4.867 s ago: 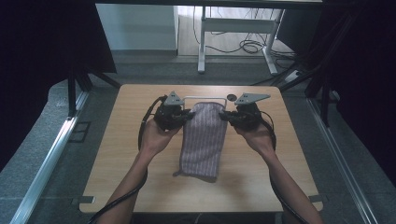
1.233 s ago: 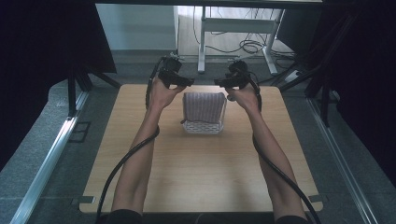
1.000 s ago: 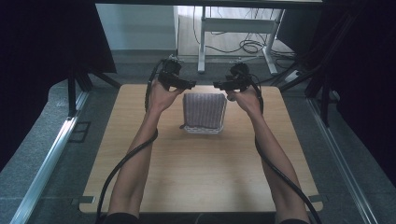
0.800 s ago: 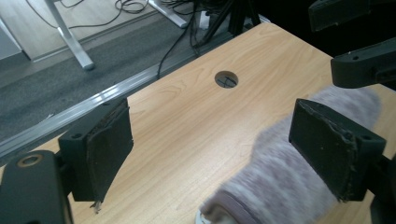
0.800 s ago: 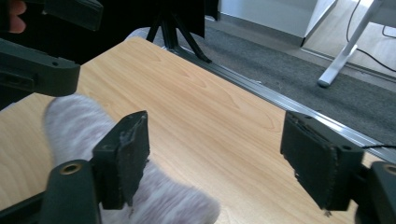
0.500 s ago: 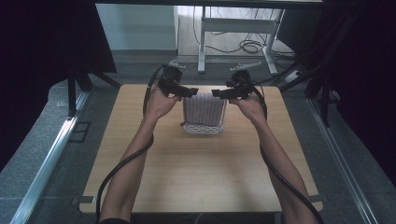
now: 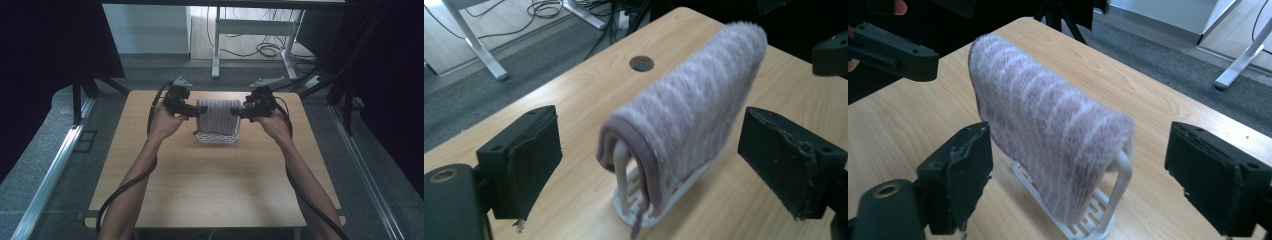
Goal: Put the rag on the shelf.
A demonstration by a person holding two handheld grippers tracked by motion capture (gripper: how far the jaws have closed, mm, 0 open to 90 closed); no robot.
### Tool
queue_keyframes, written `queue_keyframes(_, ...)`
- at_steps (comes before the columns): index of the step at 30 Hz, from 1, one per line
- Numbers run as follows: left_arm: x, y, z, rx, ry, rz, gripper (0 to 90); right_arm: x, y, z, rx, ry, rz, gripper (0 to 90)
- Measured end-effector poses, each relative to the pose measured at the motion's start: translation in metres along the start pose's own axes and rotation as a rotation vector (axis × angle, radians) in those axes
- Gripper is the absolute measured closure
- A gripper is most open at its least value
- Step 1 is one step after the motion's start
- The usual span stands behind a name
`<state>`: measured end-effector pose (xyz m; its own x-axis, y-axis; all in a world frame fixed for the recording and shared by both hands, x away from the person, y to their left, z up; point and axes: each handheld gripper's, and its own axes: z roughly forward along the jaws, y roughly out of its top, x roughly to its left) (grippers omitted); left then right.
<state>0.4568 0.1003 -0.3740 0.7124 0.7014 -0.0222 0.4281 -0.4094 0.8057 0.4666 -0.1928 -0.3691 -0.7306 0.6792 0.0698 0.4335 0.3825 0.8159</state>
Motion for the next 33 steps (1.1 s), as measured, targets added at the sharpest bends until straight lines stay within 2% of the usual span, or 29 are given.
queue_keyframes(8,-0.011,-0.024,-0.005,0.001,0.006,0.008,9.9,0.011,-0.024,-0.007,0.017,0.001,-0.022,8.8)
queue_keyframes(16,-0.025,-0.050,-0.019,-0.023,-0.029,0.022,9.9,0.020,-0.042,-0.014,0.030,0.014,-0.037,8.9)
queue_keyframes(20,-0.036,-0.063,-0.027,-0.027,-0.028,0.048,9.9,0.032,-0.056,-0.019,0.039,0.028,-0.052,8.9)
queue_keyframes(24,-0.047,-0.078,-0.031,-0.008,-0.005,0.086,10.0,0.038,-0.065,-0.021,0.051,0.035,-0.062,8.9)
queue_keyframes(27,-0.054,-0.092,-0.030,-0.002,-0.022,0.076,10.0,0.046,-0.082,-0.021,0.065,0.048,-0.062,8.5)
queue_keyframes(28,-0.058,-0.102,-0.029,0.010,-0.029,0.071,10.1,0.047,-0.086,-0.020,0.070,0.048,-0.063,8.5)
queue_keyframes(29,-0.058,-0.102,-0.029,0.010,-0.029,0.071,10.1,0.047,-0.086,-0.020,0.070,0.048,-0.063,8.5)
queue_keyframes(33,-0.064,-0.122,-0.027,0.023,-0.046,0.059,10.0,0.055,-0.108,-0.016,0.095,0.047,-0.070,8.5)
